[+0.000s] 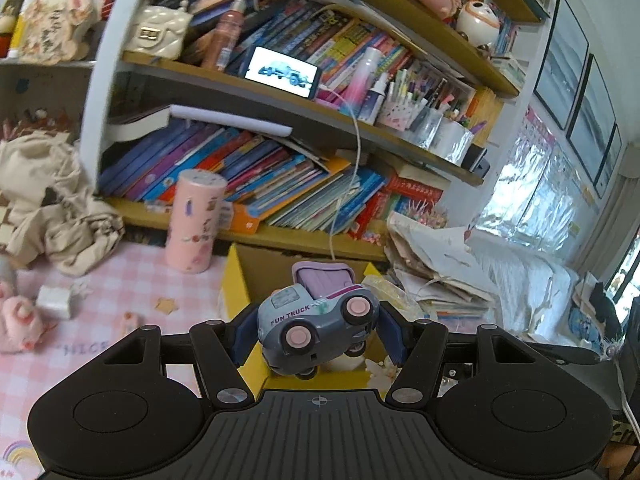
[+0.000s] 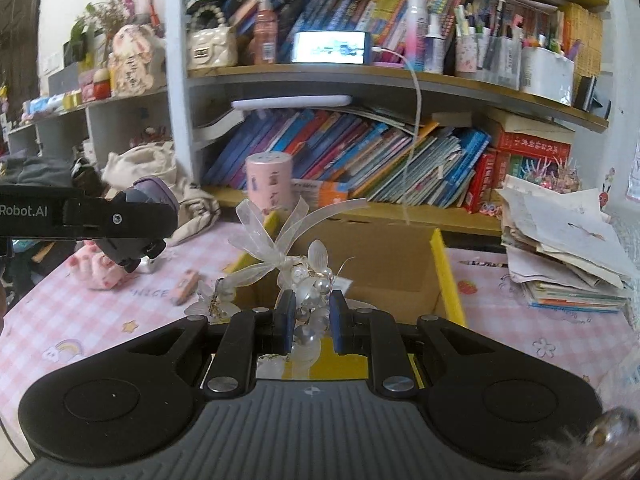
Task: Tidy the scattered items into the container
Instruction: 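Carry the grey truck and pearl ornament with both tools over the yellow box, then open the left tool dropping the truck while the right tool releases the ornament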
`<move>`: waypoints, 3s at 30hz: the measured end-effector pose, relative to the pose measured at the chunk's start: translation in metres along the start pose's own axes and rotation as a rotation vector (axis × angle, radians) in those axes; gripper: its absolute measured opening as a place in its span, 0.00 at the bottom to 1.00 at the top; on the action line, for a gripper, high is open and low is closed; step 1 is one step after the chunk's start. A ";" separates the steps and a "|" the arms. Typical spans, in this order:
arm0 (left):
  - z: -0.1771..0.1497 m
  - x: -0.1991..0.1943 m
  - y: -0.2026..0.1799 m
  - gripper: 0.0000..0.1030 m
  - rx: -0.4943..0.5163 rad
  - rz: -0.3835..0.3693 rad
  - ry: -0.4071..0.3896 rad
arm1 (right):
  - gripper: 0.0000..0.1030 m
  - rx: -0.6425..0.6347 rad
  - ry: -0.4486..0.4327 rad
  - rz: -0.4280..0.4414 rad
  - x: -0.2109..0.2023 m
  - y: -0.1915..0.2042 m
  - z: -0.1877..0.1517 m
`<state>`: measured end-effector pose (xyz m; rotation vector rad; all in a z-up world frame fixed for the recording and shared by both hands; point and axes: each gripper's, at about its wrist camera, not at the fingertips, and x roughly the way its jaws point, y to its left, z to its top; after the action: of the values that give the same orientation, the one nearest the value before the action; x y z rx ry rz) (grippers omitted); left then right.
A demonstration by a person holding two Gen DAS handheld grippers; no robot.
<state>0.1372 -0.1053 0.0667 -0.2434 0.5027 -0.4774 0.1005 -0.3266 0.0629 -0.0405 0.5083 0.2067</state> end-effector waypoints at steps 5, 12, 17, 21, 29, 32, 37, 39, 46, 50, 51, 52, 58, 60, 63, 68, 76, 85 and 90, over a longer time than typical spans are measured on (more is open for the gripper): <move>0.005 0.026 -0.016 0.60 0.013 0.006 0.018 | 0.16 0.025 -0.001 -0.012 0.014 -0.032 0.004; 0.009 0.062 -0.029 0.60 0.031 0.034 0.056 | 0.16 0.038 0.018 0.012 0.040 -0.063 0.009; 0.013 0.088 -0.030 0.60 0.045 0.070 0.076 | 0.16 0.018 0.051 0.038 0.067 -0.078 0.013; 0.009 0.109 -0.025 0.60 0.038 0.096 0.118 | 0.16 -0.008 0.092 0.061 0.089 -0.084 0.010; -0.006 0.145 -0.018 0.60 0.050 0.136 0.210 | 0.16 -0.047 0.187 0.106 0.128 -0.089 -0.001; -0.011 0.155 -0.016 0.60 0.072 0.155 0.243 | 0.16 -0.067 0.221 0.123 0.141 -0.089 -0.005; -0.019 0.169 -0.012 0.60 0.078 0.175 0.288 | 0.16 -0.067 0.265 0.151 0.157 -0.090 -0.010; -0.021 0.171 -0.014 0.60 0.103 0.185 0.294 | 0.16 -0.070 0.277 0.160 0.162 -0.091 -0.010; -0.024 0.180 -0.022 0.60 0.186 0.207 0.310 | 0.16 -0.095 0.298 0.185 0.175 -0.089 -0.011; -0.026 0.183 -0.024 0.60 0.227 0.222 0.309 | 0.16 -0.106 0.303 0.189 0.179 -0.088 -0.011; -0.026 0.184 -0.024 0.60 0.239 0.228 0.309 | 0.16 -0.108 0.305 0.191 0.180 -0.088 -0.010; -0.027 0.185 -0.025 0.60 0.252 0.234 0.309 | 0.16 -0.108 0.305 0.192 0.180 -0.088 -0.010; -0.028 0.190 -0.027 0.61 0.290 0.263 0.311 | 0.16 -0.109 0.300 0.195 0.180 -0.088 -0.011; -0.027 0.190 -0.027 0.64 0.293 0.273 0.312 | 0.16 -0.109 0.299 0.195 0.180 -0.088 -0.011; -0.027 0.188 -0.027 0.70 0.308 0.286 0.303 | 0.16 -0.107 0.298 0.196 0.180 -0.088 -0.011; -0.026 0.183 -0.028 0.77 0.316 0.296 0.282 | 0.16 -0.105 0.298 0.191 0.178 -0.086 -0.011; -0.018 0.165 -0.032 0.85 0.276 0.244 0.221 | 0.17 -0.080 0.313 0.201 0.181 -0.088 -0.010; -0.010 0.143 -0.033 0.90 0.231 0.244 0.145 | 0.35 -0.031 0.298 0.225 0.176 -0.083 -0.005; -0.010 0.136 -0.031 0.91 0.211 0.267 0.136 | 0.56 -0.036 0.259 0.207 0.169 -0.082 0.002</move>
<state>0.2249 -0.2001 0.0144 0.0601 0.6028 -0.2842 0.2627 -0.3755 -0.0186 -0.0496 0.7674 0.4165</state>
